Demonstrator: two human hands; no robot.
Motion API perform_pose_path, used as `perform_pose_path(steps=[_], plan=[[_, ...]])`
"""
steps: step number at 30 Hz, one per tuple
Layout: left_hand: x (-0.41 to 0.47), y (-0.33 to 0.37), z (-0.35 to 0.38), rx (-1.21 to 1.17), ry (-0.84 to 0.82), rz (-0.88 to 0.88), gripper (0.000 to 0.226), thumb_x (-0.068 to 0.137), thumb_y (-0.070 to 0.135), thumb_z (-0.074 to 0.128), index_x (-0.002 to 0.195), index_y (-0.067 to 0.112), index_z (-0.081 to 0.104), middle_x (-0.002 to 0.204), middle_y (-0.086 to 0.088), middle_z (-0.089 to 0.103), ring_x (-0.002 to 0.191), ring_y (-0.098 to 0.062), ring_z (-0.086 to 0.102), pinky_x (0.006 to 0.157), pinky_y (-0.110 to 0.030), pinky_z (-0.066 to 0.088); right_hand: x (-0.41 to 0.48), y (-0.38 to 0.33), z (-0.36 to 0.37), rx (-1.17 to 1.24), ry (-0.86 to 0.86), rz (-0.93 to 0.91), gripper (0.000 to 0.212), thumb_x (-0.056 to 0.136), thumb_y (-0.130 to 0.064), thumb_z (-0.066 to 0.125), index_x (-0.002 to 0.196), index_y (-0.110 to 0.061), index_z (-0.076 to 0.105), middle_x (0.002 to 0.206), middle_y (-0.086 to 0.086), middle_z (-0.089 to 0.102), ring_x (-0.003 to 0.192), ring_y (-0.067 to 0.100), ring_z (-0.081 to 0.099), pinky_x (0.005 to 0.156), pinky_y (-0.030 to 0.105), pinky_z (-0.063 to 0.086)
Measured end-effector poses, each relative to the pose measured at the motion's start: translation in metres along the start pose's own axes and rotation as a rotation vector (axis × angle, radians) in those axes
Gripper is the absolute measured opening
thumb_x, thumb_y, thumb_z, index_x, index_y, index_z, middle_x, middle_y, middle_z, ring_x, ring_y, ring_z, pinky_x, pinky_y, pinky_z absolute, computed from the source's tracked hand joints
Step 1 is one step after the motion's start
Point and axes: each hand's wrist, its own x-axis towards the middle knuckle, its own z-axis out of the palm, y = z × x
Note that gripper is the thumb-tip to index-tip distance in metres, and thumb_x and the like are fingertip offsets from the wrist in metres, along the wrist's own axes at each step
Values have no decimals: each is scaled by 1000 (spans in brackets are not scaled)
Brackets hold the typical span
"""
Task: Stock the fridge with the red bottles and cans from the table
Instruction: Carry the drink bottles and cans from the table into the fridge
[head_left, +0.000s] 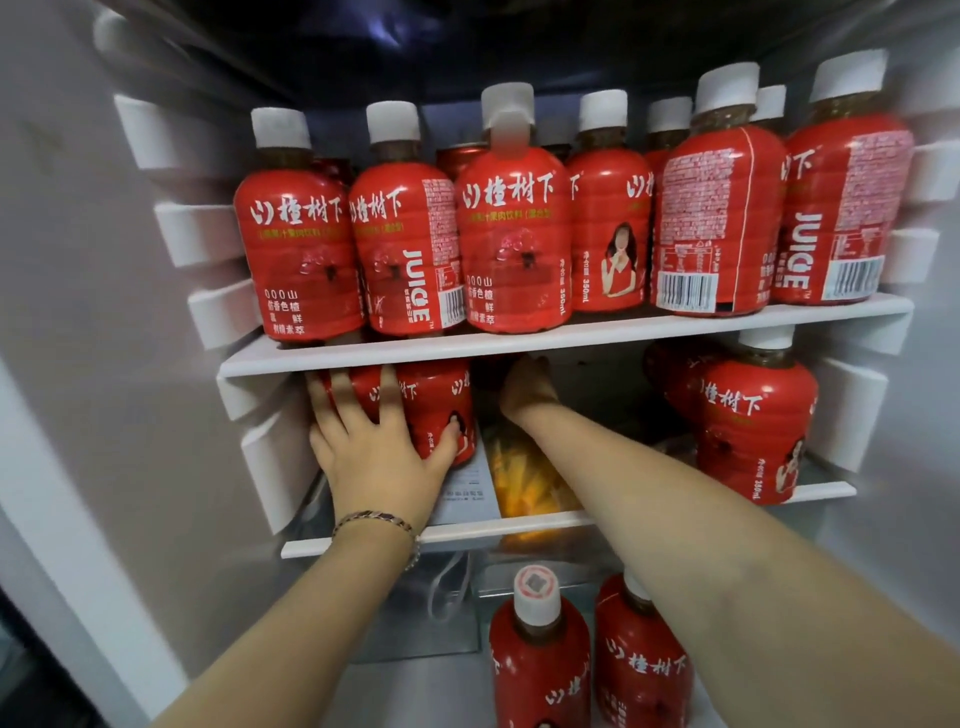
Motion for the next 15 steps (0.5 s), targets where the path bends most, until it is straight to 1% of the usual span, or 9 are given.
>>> perform_pose_path(steps=[2,4,6,8,10,12,13,15], plan=[[1,1,-1,1,9,0,82,81,58,55,147,20,25,151,-25,9,141,-41,-1,111,-54,12,0,2,-3,-26,-35,-48,42,98,-14,42,138,-1,38,141,18,42,130,29,42,107,32,33],[-1,2,-2,9,-21,-15,83,82,58,53,148,21,20,152,-23,4,141,-39,-5,112,-53,9,-5,7,-11,-40,-115,-88,40,97,-15,43,136,-5,41,138,15,46,127,27,46,104,31,37],[-1,3,-4,12,-44,-13,84,83,58,52,149,23,14,153,-21,0,141,-37,-9,113,-51,6,-21,11,-24,-44,-207,-117,36,97,-16,42,132,-8,46,134,13,50,123,26,50,99,30,40],[-1,2,-5,-2,-45,-11,85,82,58,52,149,23,13,153,-21,-2,141,-37,-11,114,-51,4,-45,15,-33,-42,-249,-159,33,95,-16,45,126,-9,55,129,10,55,120,26,53,96,29,42],[0,4,-7,-13,-53,-16,84,82,56,54,148,21,16,153,-23,-1,141,-37,-11,113,-51,4,-76,21,-39,24,-217,-202,31,92,-14,50,120,-13,61,127,6,59,119,22,54,97,26,40],[-3,5,-9,-33,-37,-12,74,84,46,57,144,14,28,151,-26,4,141,-39,-6,113,-53,5,-113,29,-50,58,-109,-227,30,91,-15,51,118,-16,64,123,2,63,114,18,57,95,23,40],[-7,6,-10,-71,6,15,64,85,37,60,138,9,38,149,-29,10,141,-43,0,113,-54,8,-128,33,-57,58,-56,-231,29,91,-17,51,117,-18,65,119,1,64,110,17,59,93,23,43],[-23,7,-12,-184,129,157,43,82,20,60,121,1,53,140,-31,29,133,-46,23,109,-55,22,-159,42,-73,63,30,-206,25,91,-21,51,113,-20,65,109,-1,67,98,18,64,87,28,50]])
